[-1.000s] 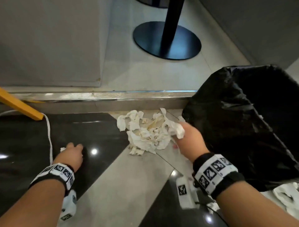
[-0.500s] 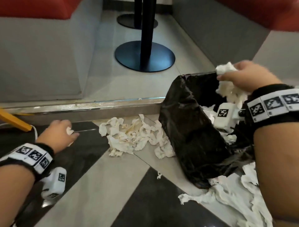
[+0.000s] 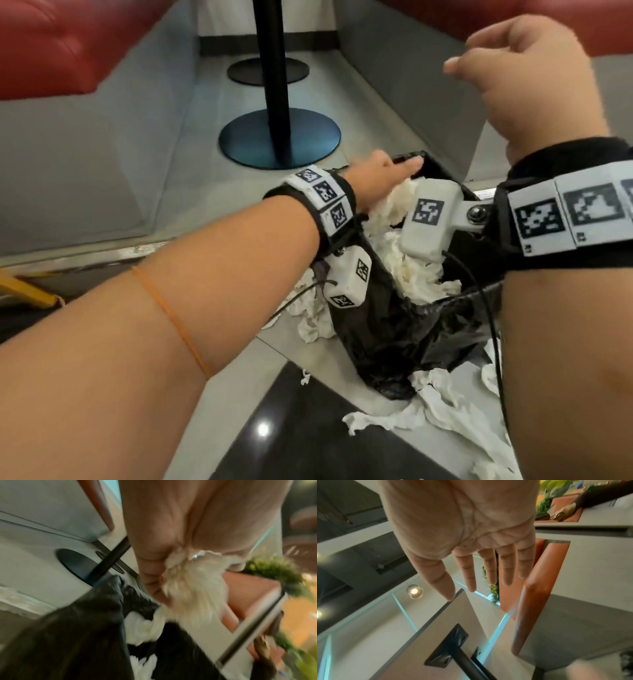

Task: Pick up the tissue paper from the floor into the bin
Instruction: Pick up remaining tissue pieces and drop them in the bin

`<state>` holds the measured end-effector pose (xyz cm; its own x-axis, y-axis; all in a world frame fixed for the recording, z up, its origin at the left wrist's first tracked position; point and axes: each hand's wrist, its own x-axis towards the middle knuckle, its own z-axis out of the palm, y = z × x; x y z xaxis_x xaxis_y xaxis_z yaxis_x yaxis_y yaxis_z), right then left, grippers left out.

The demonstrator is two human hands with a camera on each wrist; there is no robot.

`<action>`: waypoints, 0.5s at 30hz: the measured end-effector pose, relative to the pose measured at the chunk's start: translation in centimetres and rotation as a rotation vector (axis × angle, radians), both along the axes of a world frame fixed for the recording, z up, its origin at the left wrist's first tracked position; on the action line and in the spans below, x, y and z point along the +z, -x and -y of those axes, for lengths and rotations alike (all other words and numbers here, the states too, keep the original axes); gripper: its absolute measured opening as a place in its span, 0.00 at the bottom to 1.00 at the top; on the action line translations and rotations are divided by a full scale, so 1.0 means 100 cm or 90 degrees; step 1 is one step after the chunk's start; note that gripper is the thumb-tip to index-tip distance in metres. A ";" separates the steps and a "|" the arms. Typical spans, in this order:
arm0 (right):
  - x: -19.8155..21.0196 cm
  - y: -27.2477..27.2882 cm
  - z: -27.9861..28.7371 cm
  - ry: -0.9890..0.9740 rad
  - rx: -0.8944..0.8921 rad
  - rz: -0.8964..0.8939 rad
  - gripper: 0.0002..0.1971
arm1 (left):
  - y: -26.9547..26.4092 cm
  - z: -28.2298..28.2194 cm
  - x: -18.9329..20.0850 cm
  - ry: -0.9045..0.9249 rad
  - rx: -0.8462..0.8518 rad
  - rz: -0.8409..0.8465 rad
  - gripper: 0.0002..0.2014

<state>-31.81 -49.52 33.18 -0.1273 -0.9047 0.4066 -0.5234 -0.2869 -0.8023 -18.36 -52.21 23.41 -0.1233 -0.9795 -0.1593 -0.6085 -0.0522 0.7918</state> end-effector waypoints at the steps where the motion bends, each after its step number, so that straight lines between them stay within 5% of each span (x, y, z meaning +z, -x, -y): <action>1: 0.000 -0.001 -0.001 0.004 0.019 0.007 0.18 | 0.011 0.000 -0.002 -0.007 -0.023 0.000 0.36; 4: -0.002 -0.013 -0.005 0.005 0.074 0.001 0.15 | 0.019 0.001 -0.010 0.014 -0.077 0.063 0.45; 9: -0.019 -0.055 -0.007 -0.046 0.196 -0.033 0.05 | -0.012 -0.010 0.002 0.002 -0.072 0.224 0.14; 15: -0.100 -0.124 -0.017 -0.240 0.384 -0.209 0.10 | -0.126 -0.030 0.024 -0.043 -0.024 0.516 0.14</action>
